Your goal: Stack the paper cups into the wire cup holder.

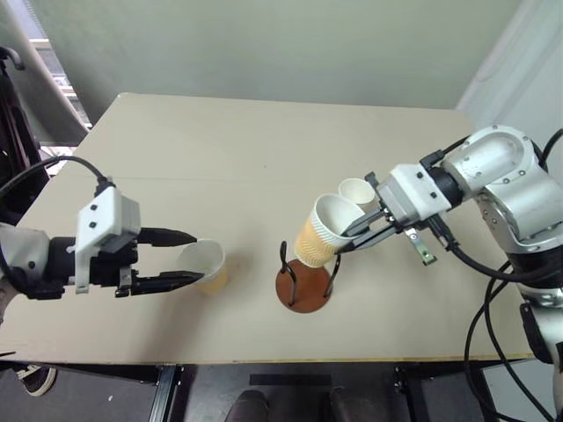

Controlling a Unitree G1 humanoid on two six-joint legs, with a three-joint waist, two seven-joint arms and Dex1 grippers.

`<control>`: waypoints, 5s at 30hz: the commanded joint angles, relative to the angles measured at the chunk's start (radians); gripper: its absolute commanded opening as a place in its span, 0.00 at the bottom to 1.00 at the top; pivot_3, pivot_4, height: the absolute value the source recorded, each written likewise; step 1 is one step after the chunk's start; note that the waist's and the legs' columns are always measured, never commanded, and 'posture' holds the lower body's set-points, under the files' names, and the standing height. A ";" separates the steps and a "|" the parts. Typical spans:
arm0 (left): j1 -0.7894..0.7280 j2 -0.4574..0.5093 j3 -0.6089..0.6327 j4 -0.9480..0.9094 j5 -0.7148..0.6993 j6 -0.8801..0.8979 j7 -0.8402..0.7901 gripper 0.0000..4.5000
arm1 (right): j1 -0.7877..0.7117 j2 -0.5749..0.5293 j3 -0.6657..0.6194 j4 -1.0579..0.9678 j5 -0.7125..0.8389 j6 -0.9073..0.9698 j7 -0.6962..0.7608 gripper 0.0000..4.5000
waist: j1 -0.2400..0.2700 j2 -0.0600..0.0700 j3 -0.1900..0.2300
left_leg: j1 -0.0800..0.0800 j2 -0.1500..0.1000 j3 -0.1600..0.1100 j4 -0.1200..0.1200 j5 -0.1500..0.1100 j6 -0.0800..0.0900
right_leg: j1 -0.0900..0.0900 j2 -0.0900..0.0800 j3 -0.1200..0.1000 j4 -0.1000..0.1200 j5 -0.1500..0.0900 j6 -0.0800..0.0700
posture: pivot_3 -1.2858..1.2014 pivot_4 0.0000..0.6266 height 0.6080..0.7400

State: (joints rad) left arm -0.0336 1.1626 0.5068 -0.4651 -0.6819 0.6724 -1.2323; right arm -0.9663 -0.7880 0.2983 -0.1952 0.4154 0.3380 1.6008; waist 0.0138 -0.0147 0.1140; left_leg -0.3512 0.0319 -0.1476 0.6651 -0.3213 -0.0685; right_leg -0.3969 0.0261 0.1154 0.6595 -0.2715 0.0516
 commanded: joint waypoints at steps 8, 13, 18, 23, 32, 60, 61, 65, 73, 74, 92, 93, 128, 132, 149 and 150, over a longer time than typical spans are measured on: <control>0.020 0.004 0.065 -0.050 -0.021 0.013 0.025 0.71 | -0.011 0.031 0.033 0.029 -0.075 -0.068 0.010 0.29 | -0.001 0.000 0.000 | 0.000 0.000 0.001 0.000 0.000 -0.001 | 0.000 0.000 0.000 0.000 0.000 0.000 | 0.52 0.24 1.00; 0.017 0.003 0.061 -0.050 -0.021 0.012 0.030 0.71 | -0.010 0.043 0.026 0.039 -0.094 -0.072 0.003 0.71 | 0.000 0.000 0.000 | 0.000 0.000 0.000 0.000 0.000 -0.001 | 0.000 -0.001 0.000 0.000 0.000 -0.001 | 0.52 0.24 1.00; 0.011 0.006 0.053 -0.040 -0.018 0.004 0.033 0.71 | -0.138 0.111 0.006 0.401 -0.259 -0.188 -0.178 0.94 | -0.003 0.000 0.000 | 0.001 0.001 -0.002 0.000 0.000 -0.001 | -0.001 -0.002 0.000 0.001 0.001 -0.002 | 0.52 0.24 1.00; 0.009 0.006 0.051 -0.041 -0.019 0.003 0.036 0.71 | -0.228 0.124 0.056 0.824 -0.423 -0.409 -0.222 0.94 | 0.007 0.000 0.000 | 0.000 0.002 -0.010 -0.002 0.000 -0.001 | -0.002 -0.005 0.000 0.002 0.001 -0.004 | 0.52 0.24 1.00; 0.032 0.002 0.082 -0.059 -0.031 0.016 0.035 0.71 | -0.282 0.180 0.074 1.139 -0.564 -0.580 -0.260 0.94 | 0.018 0.001 0.001 | -0.012 0.001 -0.008 -0.003 0.004 -0.009 | -0.010 -0.005 -0.002 0.003 0.002 -0.006 | 0.52 0.24 1.00; 0.137 -0.047 0.078 -0.057 -0.004 0.009 0.067 0.71 | -0.263 -0.013 -0.010 0.563 -0.057 -0.272 0.014 0.00 | 0.030 0.002 0.001 | -0.015 0.000 -0.007 -0.003 0.006 -0.013 | -0.010 -0.006 -0.004 0.001 0.004 -0.007 | 0.52 0.24 1.00; 0.134 -0.048 0.074 -0.055 -0.005 0.007 0.069 0.71 | -0.254 -0.044 -0.003 0.474 0.026 -0.216 0.014 0.00 | 0.031 0.002 0.001 | -0.015 0.000 -0.007 -0.003 0.006 -0.014 | -0.009 -0.005 -0.004 0.001 0.003 -0.007 | 0.52 0.24 1.00; 0.104 -0.043 0.051 -0.047 -0.007 0.003 0.073 0.71 | -0.182 -0.105 0.025 0.160 0.245 -0.059 0.014 0.00 | 0.026 0.001 0.001 | -0.010 0.003 -0.007 -0.003 0.007 -0.015 | -0.003 0.003 -0.003 -0.004 0.003 -0.008 | 0.52 0.24 1.00; 0.034 -0.022 0.173 -0.040 -0.096 0.031 0.023 0.71 | -0.094 -0.061 0.104 0.049 0.092 -0.083 0.014 0.00 | 0.003 0.000 0.002 | 0.002 0.003 -0.006 0.001 0.006 -0.013 | 0.004 0.001 -0.001 0.002 0.002 -0.010 | 0.52 0.24 1.00; 0.043 -0.011 0.211 -0.041 -0.104 0.042 0.001 0.71 | -0.096 -0.063 0.109 0.054 0.087 -0.089 0.014 0.00 | 0.001 0.000 0.001 | 0.002 0.004 -0.006 0.001 0.006 -0.013 | 0.004 0.002 -0.001 0.003 0.002 -0.011 | 0.52 0.24 1.00; 0.076 0.030 0.427 -0.065 -0.135 0.110 -0.064 0.71 | -0.105 0.015 0.201 0.136 -0.029 -0.188 0.014 0.00 | -0.001 0.000 0.002 | 0.000 0.006 -0.006 -0.002 0.004 -0.011 | 0.003 0.005 -0.001 0.001 0.001 -0.013 | 0.52 0.24 1.00; 0.077 0.027 0.423 -0.065 -0.134 0.108 -0.062 0.71 | -0.103 0.014 0.206 0.137 -0.033 -0.193 0.014 0.00 | -0.001 0.000 0.002 | 0.000 0.006 -0.006 -0.002 0.004 -0.012 | 0.003 0.005 -0.001 0.001 0.001 -0.013 | 0.52 0.24 1.00; 0.091 0.055 0.047 0.049 0.137 -0.114 -0.032 0.71 | 0.244 -0.155 -0.408 0.192 0.295 0.201 -0.012 0.99 | 0.039 -0.004 0.000 | 0.001 0.006 -0.009 -0.003 0.004 -0.015 | 0.004 0.004 -0.001 -0.002 -0.002 -0.018 | 0.52 0.24 1.00; 0.027 0.054 -0.094 0.072 0.190 -0.163 -0.014 0.71 | 0.384 -0.190 -0.562 0.072 0.384 0.270 -0.095 0.99 | 0.034 0.000 0.002 | 0.001 0.006 -0.006 -0.003 0.004 -0.016 | 0.002 0.004 -0.001 0.002 -0.002 -0.017 | 0.52 0.24 1.00; -0.223 0.000 -0.464 0.157 0.349 -0.242 0.005 0.71 | 0.512 -0.234 -0.729 -0.180 0.598 0.395 -0.298 0.99 | 0.016 0.000 0.002 | 0.001 0.005 -0.006 -0.003 0.003 -0.013 | 0.002 0.004 -0.001 0.002 -0.002 -0.016 | 0.52 0.24 1.00; -0.227 -0.003 -0.472 0.159 0.357 -0.242 0.007 0.71 | 0.516 -0.236 -0.734 -0.182 0.602 0.397 -0.296 0.99 | 0.016 0.000 0.002 | 0.001 0.005 -0.006 -0.003 0.003 -0.013 | 0.002 0.004 -0.001 0.002 -0.002 -0.015 | 0.52 0.24 1.00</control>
State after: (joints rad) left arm -0.2423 1.1578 0.0333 -0.3000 -0.3395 0.4428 -1.2327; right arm -0.4479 -1.0025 -0.4111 -0.3525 1.0044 0.7481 1.3084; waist 0.0296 -0.0147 0.1160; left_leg -0.3499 0.0371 -0.1538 0.6621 -0.3188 -0.0817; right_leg -0.3954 0.0304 0.1143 0.6615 -0.2732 0.0362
